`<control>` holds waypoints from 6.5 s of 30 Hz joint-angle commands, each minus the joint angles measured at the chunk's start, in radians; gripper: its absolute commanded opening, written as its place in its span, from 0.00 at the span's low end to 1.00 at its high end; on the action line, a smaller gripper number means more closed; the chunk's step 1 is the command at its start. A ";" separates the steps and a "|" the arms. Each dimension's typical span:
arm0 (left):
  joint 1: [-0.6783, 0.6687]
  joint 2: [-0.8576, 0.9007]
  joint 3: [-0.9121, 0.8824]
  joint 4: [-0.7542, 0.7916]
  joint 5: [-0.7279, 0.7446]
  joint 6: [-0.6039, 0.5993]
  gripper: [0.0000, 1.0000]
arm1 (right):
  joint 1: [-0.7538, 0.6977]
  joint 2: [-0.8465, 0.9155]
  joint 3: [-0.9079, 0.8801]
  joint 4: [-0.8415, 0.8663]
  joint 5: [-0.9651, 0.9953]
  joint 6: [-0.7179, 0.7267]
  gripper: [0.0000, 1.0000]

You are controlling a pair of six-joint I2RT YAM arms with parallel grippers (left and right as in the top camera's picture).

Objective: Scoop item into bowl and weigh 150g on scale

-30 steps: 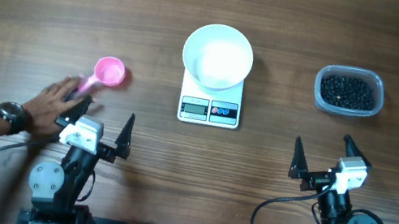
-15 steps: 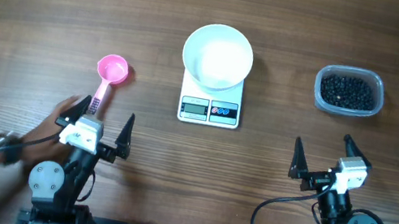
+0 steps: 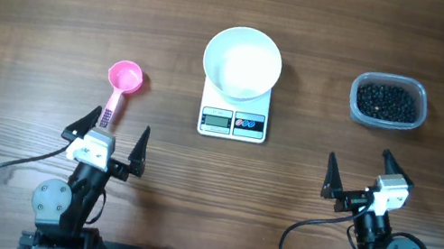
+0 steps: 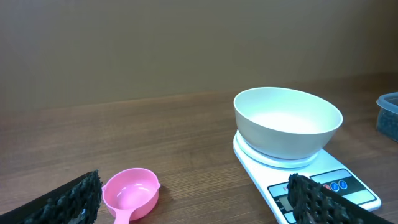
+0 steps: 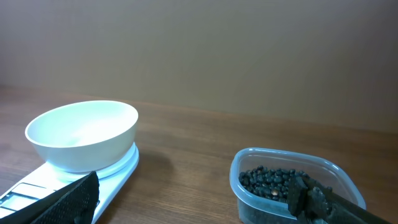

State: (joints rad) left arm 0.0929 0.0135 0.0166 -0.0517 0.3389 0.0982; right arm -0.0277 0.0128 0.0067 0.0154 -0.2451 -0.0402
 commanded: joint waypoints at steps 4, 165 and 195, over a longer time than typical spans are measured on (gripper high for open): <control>0.006 -0.009 -0.011 0.004 0.001 -0.010 1.00 | 0.004 -0.009 -0.002 0.005 0.010 -0.012 1.00; 0.006 1.369 1.339 -1.009 -0.255 -0.297 0.86 | 0.004 -0.009 -0.002 0.005 0.010 -0.012 1.00; 0.089 1.689 1.337 -0.857 -0.277 -0.420 0.82 | 0.004 -0.009 -0.002 0.005 0.010 -0.012 1.00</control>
State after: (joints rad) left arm 0.1844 1.6905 1.3396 -0.9115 0.0719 -0.3023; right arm -0.0277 0.0128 0.0067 0.0154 -0.2451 -0.0475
